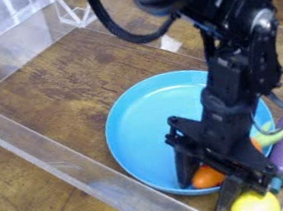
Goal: Remove the lemon from the blue tray and put it on the table
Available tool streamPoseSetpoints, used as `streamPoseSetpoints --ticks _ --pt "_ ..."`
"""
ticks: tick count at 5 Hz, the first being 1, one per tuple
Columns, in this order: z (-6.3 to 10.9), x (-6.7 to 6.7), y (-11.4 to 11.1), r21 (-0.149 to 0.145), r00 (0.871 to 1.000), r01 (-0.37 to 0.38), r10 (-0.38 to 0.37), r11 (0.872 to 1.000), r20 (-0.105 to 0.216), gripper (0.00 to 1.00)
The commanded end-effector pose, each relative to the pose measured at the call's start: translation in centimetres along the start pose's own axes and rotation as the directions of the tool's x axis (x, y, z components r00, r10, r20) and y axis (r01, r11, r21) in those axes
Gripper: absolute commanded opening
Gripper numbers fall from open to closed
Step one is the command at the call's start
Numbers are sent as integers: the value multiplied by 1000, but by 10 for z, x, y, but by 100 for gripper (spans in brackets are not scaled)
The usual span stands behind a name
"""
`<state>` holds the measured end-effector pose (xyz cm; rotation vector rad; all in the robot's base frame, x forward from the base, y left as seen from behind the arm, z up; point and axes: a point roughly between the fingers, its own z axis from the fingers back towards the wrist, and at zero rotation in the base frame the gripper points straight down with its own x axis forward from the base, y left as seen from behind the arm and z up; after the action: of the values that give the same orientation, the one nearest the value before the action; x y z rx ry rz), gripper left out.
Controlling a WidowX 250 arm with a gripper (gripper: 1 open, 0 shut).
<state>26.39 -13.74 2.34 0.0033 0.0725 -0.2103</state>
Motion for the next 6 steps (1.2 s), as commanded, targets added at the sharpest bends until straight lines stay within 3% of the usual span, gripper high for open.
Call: streamPoseSetpoints --ticks 1,2,6 --pt "11 5 -14 -14 999 23 -22 1000 50 0" --pt "10 5 -18 -21 998 28 -27 999 56 100" --pt "0 9 -33 -26 997 60 -58 998 57 100"
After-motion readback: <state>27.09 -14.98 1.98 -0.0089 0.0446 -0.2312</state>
